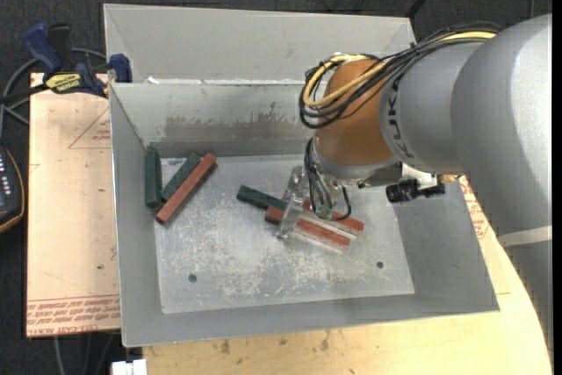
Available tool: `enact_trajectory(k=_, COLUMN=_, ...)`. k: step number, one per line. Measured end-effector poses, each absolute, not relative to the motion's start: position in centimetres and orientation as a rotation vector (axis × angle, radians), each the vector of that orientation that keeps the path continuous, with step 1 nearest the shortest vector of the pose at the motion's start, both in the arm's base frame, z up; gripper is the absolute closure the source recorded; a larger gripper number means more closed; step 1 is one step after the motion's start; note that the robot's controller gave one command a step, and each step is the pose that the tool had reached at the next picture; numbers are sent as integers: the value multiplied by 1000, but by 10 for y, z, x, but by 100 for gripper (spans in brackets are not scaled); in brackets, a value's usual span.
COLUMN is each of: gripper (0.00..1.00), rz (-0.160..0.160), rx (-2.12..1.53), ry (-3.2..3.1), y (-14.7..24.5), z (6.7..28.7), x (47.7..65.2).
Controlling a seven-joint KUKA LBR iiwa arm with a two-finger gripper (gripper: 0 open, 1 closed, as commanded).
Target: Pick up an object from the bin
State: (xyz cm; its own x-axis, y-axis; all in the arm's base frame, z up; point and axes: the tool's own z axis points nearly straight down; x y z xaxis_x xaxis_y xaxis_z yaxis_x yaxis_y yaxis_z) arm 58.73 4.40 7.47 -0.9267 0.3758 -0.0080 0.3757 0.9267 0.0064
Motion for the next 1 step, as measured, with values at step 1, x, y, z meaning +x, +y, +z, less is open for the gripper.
enact_trajectory(k=1, gripper=100, rz=5, rx=410, ry=3104, y=63, z=186, x=595)
